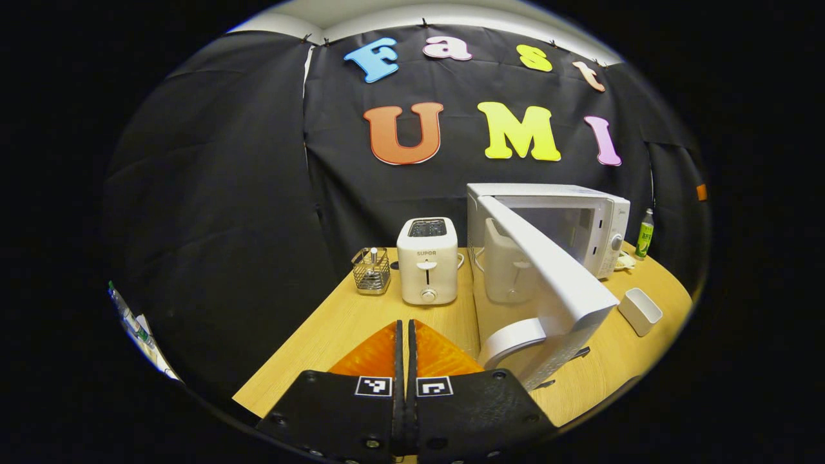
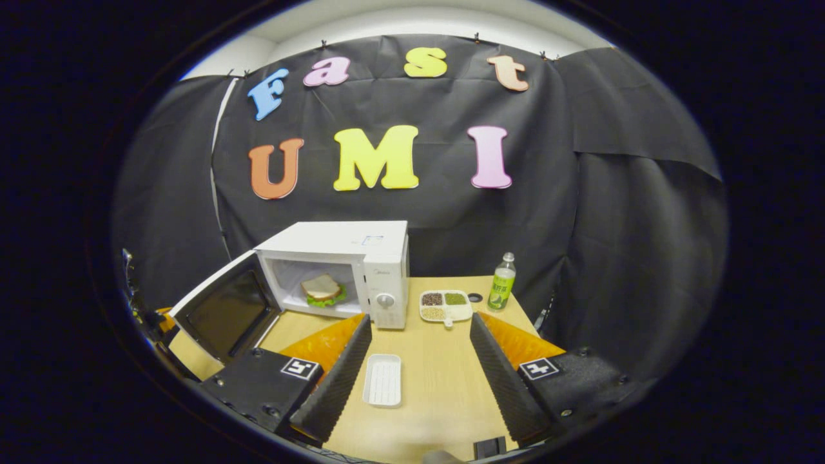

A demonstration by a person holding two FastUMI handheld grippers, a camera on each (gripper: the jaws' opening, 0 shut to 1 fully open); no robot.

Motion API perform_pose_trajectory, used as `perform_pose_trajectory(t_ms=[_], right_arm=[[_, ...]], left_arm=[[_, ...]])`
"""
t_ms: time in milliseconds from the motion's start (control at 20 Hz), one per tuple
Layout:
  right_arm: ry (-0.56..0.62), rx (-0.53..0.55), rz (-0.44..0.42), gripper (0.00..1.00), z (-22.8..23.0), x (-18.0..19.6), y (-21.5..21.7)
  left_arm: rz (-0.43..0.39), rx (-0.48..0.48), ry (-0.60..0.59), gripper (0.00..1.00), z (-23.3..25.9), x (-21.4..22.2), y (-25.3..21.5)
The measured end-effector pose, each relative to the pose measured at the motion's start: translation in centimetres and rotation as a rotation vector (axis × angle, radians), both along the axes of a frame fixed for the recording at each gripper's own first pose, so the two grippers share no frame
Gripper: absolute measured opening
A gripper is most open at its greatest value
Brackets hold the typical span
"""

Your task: Open the microwave oven with the left hand, put the food in, and close the microwave oven.

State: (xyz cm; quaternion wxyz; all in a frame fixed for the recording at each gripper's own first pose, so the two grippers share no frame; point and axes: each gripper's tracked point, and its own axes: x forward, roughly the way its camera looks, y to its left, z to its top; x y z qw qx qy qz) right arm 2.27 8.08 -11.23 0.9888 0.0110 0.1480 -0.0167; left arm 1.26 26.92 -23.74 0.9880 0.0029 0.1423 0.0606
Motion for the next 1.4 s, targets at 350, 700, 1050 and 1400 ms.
perform_pose_trajectory(t_ms=[350, 700, 1050, 1400], right_arm=[[-0.001, 0.016, 0.003, 0.98, 1.0, 0.1, -0.5], [0.010, 0.012, 0.011, 0.98, 1.1, 0.2, -0.9], [0.013, 0.029, -0.007, 0.98, 1.1, 0.1, -2.0], [0.026, 0.028, -0.041, 0.98, 0.8, -0.1, -3.9]], left_arm=[[-0.041, 0.022, 0.013, 0.00, -0.8, 0.5, -2.3], [-0.119, -0.009, 0.004, 0.00, -0.5, 0.5, -7.6], [-0.232, -0.014, -0.027, 0.00, 0.9, 2.3, -14.7], [-0.367, -0.031, -0.042, 0.00, 2.2, 4.3, -22.6]])
